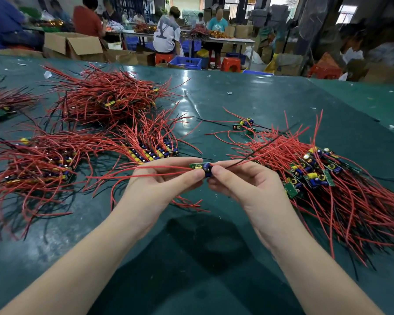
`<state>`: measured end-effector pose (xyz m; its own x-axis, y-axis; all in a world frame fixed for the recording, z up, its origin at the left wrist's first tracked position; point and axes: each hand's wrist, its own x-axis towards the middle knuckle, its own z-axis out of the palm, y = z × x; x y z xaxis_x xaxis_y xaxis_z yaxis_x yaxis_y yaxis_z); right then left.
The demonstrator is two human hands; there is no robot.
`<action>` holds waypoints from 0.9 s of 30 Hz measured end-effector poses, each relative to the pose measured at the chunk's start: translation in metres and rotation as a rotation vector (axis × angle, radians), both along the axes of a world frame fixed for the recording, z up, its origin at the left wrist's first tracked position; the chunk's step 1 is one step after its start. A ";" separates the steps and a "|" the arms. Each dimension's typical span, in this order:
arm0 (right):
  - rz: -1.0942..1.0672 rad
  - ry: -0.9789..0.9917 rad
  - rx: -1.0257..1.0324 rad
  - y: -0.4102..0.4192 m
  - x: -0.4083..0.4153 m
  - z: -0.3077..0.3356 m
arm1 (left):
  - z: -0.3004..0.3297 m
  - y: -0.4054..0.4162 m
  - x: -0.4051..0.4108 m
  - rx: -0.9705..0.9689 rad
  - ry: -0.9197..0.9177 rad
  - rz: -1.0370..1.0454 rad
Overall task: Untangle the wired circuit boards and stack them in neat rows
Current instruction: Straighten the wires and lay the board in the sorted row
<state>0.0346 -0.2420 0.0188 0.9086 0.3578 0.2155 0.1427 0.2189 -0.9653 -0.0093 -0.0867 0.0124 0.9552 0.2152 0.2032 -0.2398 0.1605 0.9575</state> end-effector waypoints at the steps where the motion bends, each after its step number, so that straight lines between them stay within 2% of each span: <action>1: -0.008 -0.011 0.000 0.000 0.000 0.000 | 0.000 -0.001 0.000 0.008 0.005 0.000; 6: -0.014 -0.082 -0.021 -0.002 -0.001 0.001 | -0.001 -0.001 -0.003 0.006 0.031 -0.025; 10: 0.017 -0.057 -0.017 -0.003 -0.001 0.002 | 0.000 0.002 -0.003 0.012 0.048 -0.056; 20: 0.228 0.381 0.004 -0.009 0.006 0.001 | 0.000 0.007 -0.005 0.064 0.128 -0.079; 27: 0.073 0.550 0.062 -0.009 0.011 -0.001 | 0.001 0.002 -0.003 0.237 0.104 0.042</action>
